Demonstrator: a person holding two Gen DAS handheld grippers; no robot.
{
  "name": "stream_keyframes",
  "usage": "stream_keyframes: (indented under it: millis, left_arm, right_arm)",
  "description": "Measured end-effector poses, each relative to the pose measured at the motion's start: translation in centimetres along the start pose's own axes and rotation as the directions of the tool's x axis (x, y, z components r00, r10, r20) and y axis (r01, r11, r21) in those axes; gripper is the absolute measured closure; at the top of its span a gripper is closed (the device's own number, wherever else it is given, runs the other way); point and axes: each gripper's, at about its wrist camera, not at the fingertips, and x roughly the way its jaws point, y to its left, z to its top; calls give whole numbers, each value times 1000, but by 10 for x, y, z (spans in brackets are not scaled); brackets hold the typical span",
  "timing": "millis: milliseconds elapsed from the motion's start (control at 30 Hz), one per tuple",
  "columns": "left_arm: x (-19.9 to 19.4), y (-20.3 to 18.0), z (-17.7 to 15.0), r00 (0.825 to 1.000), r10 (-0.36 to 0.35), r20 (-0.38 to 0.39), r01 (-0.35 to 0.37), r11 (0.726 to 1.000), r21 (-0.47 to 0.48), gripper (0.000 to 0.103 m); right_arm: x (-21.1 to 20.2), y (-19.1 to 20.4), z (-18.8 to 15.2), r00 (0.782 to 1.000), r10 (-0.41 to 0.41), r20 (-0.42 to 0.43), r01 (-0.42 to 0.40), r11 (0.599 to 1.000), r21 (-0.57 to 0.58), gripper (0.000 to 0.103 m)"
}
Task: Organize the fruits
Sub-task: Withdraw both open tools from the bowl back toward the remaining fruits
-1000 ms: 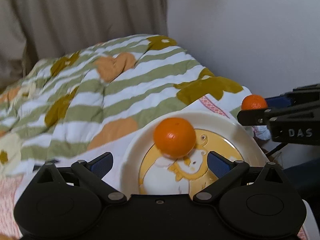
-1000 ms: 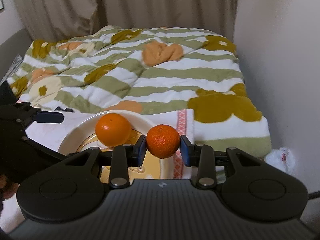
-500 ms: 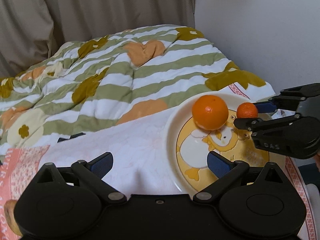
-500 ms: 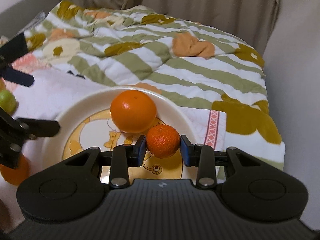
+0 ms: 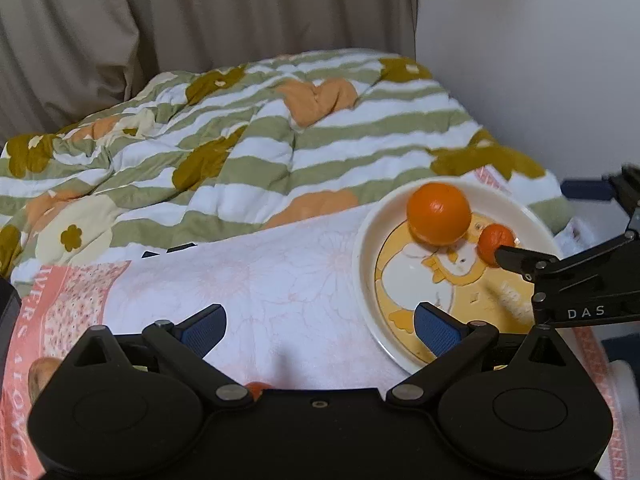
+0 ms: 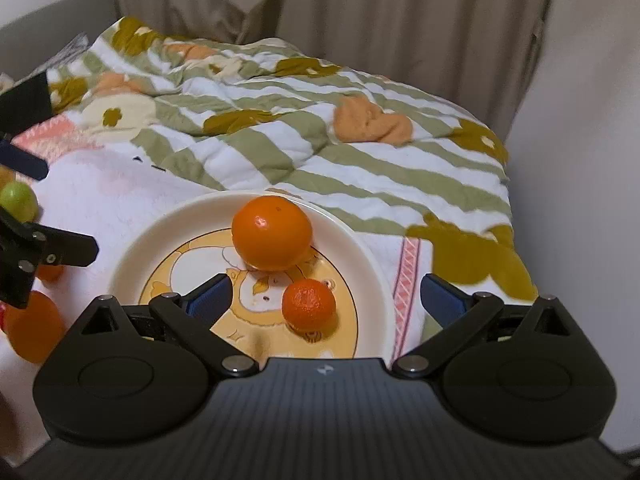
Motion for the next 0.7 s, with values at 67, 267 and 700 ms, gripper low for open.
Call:
stream_keyframes:
  millis: [67,267,700]
  left_arm:
    - [-13,4,-3,999,-22,27,23,999,-26,1]
    - [-55,9,-14,995,-11,100,18,997,-70,1]
    - [-167,27,-67,958,87,272,-46,987,-155,1]
  right_arm:
    - [-10,-4,0,1000,0,4,0,999,38,0]
    - [-53,-9,-1,1000,-19,23,16,989,144,0]
    - [-157,19,-7,991,-94,95,81,988,130,0]
